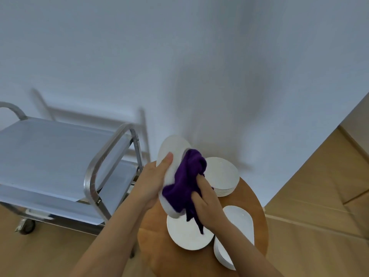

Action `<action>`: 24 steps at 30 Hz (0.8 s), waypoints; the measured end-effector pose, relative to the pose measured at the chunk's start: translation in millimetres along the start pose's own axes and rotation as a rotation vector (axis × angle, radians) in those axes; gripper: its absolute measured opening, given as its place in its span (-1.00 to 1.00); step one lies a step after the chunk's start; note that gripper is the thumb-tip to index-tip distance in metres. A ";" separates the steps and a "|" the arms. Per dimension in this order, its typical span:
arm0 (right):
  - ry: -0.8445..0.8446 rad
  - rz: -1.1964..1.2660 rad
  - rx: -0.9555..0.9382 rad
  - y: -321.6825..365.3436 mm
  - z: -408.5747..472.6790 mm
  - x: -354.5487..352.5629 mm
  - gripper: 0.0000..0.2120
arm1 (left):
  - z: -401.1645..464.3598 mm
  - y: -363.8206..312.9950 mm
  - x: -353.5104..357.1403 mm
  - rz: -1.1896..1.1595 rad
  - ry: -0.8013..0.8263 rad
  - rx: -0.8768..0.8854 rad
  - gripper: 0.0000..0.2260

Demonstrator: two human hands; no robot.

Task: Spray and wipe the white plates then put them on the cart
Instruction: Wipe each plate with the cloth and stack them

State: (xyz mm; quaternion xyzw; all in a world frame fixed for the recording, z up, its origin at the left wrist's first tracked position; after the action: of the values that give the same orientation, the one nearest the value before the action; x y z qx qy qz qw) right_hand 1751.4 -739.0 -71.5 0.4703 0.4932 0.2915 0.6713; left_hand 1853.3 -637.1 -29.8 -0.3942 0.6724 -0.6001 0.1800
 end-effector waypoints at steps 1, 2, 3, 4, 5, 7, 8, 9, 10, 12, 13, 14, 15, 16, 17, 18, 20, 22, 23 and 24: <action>0.002 -0.032 0.026 -10.1 -5.2 0.8 -0.74 | 2.0 6.2 -3.0 -0.006 -0.018 -0.029 -0.49; 0.004 -0.078 0.055 -22.3 -10.2 -0.1 -0.78 | 4.1 12.8 -5.8 -0.007 -0.037 -0.055 -0.48; 0.007 -0.123 0.086 -33.8 -14.8 -2.6 -0.79 | 6.3 19.5 -8.4 0.005 -0.058 -0.075 -0.49; 0.011 -0.149 0.120 -45.2 -18.0 -5.8 -0.75 | 9.7 26.0 -10.4 0.035 -0.074 -0.089 -0.50; 0.009 -0.157 0.167 -55.8 -20.4 -9.1 -0.70 | 13.3 33.0 -10.9 0.069 -0.083 -0.100 -0.53; -0.040 -0.125 0.301 -73.8 -25.8 -19.1 -0.63 | 18.4 49.6 -6.4 0.160 -0.079 -0.114 -0.59; -0.085 -0.095 0.354 -79.8 -27.8 -25.4 -0.59 | 20.9 57.9 -1.1 0.230 -0.065 -0.120 -0.65; -0.132 -0.062 0.387 -84.1 -29.9 -31.6 -0.56 | 23.6 66.1 5.9 0.323 -0.046 -0.120 -0.73; -0.176 -0.032 0.408 -87.4 -31.9 -38.1 -0.55 | 26.5 74.9 13.4 0.440 -0.028 -0.115 -0.78; -0.237 0.024 0.430 -93.9 -34.8 -49.6 -0.48 | 31.6 94.5 29.2 0.673 0.007 -0.101 -0.70; -0.244 0.042 0.429 -97.5 -35.4 -54.5 -0.41 | 33.4 104.6 37.0 0.776 0.026 -0.097 -0.67; -0.237 0.052 0.431 -101.2 -36.2 -58.6 -0.32 | 34.9 115.9 43.4 0.873 0.052 -0.098 -0.66; -0.228 0.059 0.436 -105.3 -36.7 -62.0 -0.29 | 36.2 127.6 48.6 0.965 0.081 -0.093 -0.67; -0.227 0.071 0.440 -111.1 -36.9 -65.2 -0.31 | 37.8 139.2 52.5 1.051 0.115 -0.083 -0.67; -0.227 0.082 0.444 -117.2 -37.5 -68.3 -0.37 | 38.6 149.4 56.0 1.128 0.150 -0.071 -0.68; -0.225 0.091 0.449 -122.6 -38.2 -71.9 -0.41 | 40.2 159.5 58.6 1.193 0.173 -0.055 -0.68; -0.218 0.110 0.480 -134.7 -40.7 -78.3 -0.42 | 43.7 178.1 62.5 1.301 0.183 -0.012 -0.64; -0.217 0.125 0.513 -147.9 -43.9 -84.2 -0.42 | 47.8 195.1 66.3 1.381 0.203 -0.003 -0.58; -0.213 0.120 0.532 -153.4 -45.5 -87.2 -0.42 | 49.6 203.2 67.7 1.410 0.218 -0.013 -0.56; -0.206 0.113 0.549 -158.6 -45.8 -90.3 -0.42 | 51.9 211.1 68.8 1.431 0.234 -0.023 -0.55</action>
State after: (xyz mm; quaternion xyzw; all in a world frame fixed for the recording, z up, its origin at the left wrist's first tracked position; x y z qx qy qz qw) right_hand 1666.0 -862.0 -185.5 0.6881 0.4558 0.1347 0.5483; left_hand 1781.2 -729.4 -225.5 0.2073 0.7867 -0.3666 0.4514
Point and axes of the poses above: each hand's wrist, its own z-axis towards the middle knuckle, its own x-axis out of the palm, y = z × x, the point moved 4 cm from there along z, towards the middle knuckle, and after that the axes turned 5 degrees about y, right-handed, at the moved point
